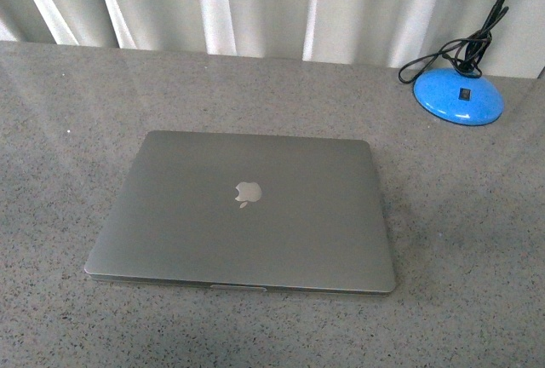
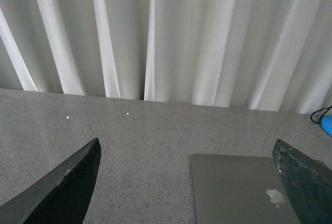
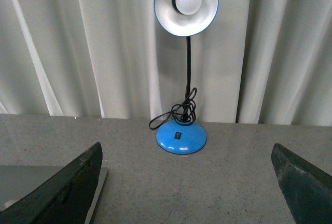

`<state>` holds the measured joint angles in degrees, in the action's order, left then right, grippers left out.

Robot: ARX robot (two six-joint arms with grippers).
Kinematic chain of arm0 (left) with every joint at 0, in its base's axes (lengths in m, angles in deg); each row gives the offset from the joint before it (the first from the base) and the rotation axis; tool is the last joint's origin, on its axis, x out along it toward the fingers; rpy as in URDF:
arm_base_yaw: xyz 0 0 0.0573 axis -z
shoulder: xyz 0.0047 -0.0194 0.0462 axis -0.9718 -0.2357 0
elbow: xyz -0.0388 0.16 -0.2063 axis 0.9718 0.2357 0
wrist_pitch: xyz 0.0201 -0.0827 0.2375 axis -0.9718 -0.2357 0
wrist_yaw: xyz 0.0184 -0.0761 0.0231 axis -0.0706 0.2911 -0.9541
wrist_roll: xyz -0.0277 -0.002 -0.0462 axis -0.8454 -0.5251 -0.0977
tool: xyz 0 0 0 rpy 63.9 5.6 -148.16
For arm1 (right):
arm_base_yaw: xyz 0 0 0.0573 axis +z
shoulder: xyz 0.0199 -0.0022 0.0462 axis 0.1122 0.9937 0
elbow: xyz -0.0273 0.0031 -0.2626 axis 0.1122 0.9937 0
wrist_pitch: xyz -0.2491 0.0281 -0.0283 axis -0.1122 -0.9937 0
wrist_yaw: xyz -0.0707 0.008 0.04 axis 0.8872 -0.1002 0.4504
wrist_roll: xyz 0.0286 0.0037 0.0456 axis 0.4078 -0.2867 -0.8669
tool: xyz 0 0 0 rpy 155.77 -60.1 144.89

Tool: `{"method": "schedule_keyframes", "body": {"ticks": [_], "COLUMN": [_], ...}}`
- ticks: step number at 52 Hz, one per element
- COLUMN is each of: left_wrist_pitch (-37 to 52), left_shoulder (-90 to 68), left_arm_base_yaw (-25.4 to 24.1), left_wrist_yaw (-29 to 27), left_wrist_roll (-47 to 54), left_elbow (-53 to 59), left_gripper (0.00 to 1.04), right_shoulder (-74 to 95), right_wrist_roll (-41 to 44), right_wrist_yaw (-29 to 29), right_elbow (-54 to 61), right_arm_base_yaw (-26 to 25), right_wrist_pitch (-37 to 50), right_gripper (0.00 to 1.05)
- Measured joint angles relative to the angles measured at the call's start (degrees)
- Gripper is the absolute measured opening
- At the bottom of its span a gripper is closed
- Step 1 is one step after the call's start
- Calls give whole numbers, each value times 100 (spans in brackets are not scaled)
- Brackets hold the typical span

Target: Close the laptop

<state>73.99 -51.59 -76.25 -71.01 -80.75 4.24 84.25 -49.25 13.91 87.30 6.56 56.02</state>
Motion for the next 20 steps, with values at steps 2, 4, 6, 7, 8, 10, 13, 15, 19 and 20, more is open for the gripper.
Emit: {"method": "schedule_keyframes", "body": {"ticks": [2,4,6,7,8,10,13,15,19,20], "left_wrist_pitch": [0,0,0,0,0,0,0,0,0,0], "left_shoulder": [0,0,0,0,0,0,0,0,0,0], "left_arm_base_yaw": [0,0,0,0,0,0,0,0,0,0], "left_wrist_yaw": [0,0,0,0,0,0,0,0,0,0], "left_wrist_roll": [0,0,0,0,0,0,0,0,0,0], "left_elbow": [0,0,0,0,0,0,0,0,0,0], "left_gripper": [98,98,98,98,98,98,98,98,98,98], "right_shoulder": [0,0,0,0,0,0,0,0,0,0], "right_wrist_roll": [0,0,0,0,0,0,0,0,0,0], "right_wrist_yaw": [0,0,0,0,0,0,0,0,-2,0], "right_elbow": [0,0,0,0,0,0,0,0,0,0], "right_arm_base_yaw": [0,-2,-2,-2,-2,0,-2,-2,-2,-2], "right_wrist_pitch": [0,0,0,0,0,0,0,0,0,0], "right_gripper": [95,95,95,95,95,95,95,95,95,95]}}
